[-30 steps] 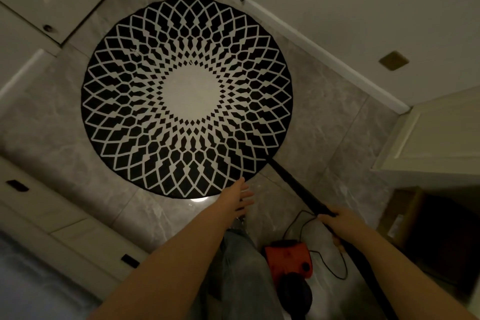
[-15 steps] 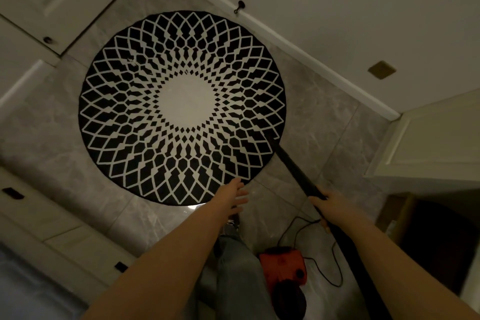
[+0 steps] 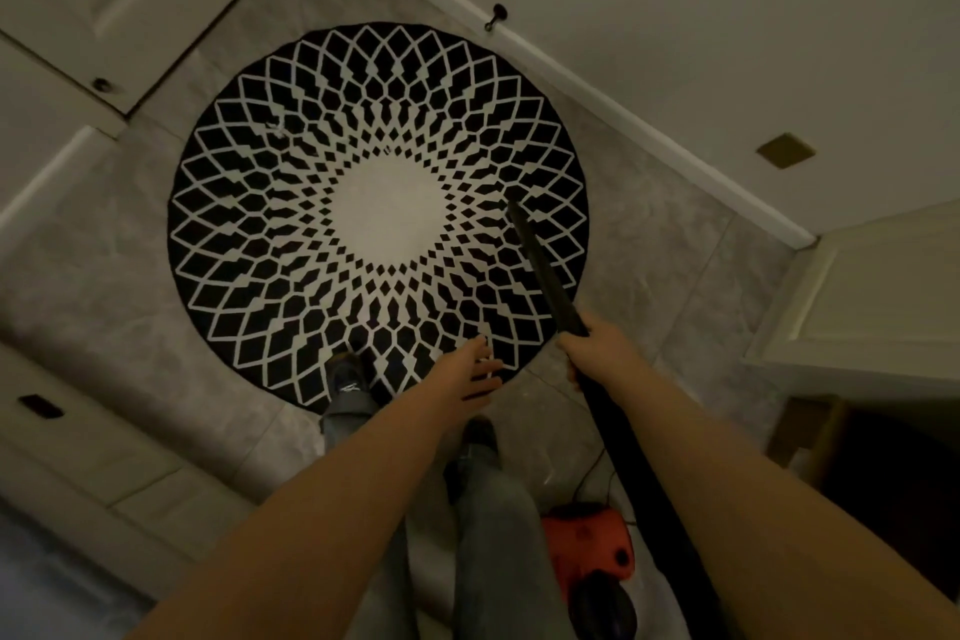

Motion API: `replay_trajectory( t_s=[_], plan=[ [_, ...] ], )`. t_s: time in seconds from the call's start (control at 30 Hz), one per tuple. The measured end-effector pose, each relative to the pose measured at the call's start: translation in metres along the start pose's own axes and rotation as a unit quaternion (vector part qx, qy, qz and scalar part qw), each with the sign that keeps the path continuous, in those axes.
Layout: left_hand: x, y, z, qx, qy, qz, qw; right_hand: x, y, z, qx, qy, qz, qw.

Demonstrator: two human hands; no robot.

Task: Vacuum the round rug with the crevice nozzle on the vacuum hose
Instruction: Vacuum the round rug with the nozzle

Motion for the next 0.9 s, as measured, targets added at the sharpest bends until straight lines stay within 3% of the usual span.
replay_trajectory(
  t_s=[0.23, 0.37, 0.5, 0.73, 0.8, 0.9],
  plan=[
    [-0.016, -0.047, 0.07, -0.035, 0.005, -0.021, 0.999, -0.024, 0.044, -0.084, -0.026, -0.014, 0.035, 0.999],
    [-0.025, -0.078, 0.116, -0.025, 0.007, -0.012, 1.0, -0.042, 0.072, -0.125, 0.028, -0.045, 0.055, 0.997],
    [-0.036, -0.107, 0.152, -0.016, 0.015, -0.006, 1.0, -0.049, 0.107, -0.162, 0.05, -0.015, 0.027, 0.998],
    [-0.066, -0.16, 0.186, 0.018, 0.034, 0.015, 0.999, -0.054, 0.172, -0.213, 0.123, -0.058, -0.067, 0.988],
    [-0.073, -0.175, 0.19, 0.031, 0.031, 0.022, 0.999, -0.058, 0.184, -0.222, 0.186, -0.09, -0.052, 0.977],
    [-0.077, -0.196, 0.195, 0.036, 0.029, 0.027, 0.999, -0.069, 0.192, -0.226, 0.185, -0.097, -0.015, 0.978]
  ],
)
Point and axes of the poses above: each hand's wrist, its own x-axis away from the middle knuckle, its own y-axis out of the palm, z = x × y, the point moved 4 cm from there along -x, towards the middle knuckle, and after that the axes turned 10 degrees about z, right-handed, at the moved point
